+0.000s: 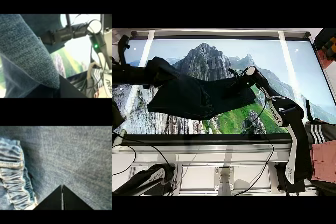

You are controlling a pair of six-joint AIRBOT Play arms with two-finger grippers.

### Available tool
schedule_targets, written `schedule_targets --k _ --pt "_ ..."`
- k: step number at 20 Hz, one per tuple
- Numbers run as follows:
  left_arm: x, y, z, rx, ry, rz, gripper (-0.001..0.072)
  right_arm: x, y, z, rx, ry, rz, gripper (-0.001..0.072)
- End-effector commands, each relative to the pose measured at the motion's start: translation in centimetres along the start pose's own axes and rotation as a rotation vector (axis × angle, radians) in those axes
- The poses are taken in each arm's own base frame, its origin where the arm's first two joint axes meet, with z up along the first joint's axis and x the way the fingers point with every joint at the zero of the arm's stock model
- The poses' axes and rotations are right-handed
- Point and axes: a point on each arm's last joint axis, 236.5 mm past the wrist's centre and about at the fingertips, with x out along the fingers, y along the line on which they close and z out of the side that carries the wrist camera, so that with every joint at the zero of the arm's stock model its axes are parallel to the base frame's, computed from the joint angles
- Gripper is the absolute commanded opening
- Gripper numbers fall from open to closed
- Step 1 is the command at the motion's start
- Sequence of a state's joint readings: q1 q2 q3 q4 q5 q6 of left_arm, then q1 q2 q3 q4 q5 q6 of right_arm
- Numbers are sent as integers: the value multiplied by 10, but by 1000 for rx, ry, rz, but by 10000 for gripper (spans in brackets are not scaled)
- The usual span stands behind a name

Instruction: Fold the clothes and pants, and hang the long-sleeved shirts on hangers.

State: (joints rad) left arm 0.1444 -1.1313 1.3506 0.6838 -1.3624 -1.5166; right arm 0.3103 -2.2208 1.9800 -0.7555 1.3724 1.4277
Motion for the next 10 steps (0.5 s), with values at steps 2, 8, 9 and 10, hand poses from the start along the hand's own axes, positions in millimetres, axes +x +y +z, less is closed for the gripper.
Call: schedule_targets --k 2,8,9,10 --pt "28 -16 -7 22 38 -36 34 10 3 0 -12 0 -35 11" --pt "58 -34 0 37 7 -74 33 4 -13 9 63 -30 -68 10" --pt "62 -38 4 32 -9 -87 33 -18 -18 19 68 -68 -95 10" --pt "69 -43 8 21 -27 -103 33 -46 -23 30 72 -118 -125 10"
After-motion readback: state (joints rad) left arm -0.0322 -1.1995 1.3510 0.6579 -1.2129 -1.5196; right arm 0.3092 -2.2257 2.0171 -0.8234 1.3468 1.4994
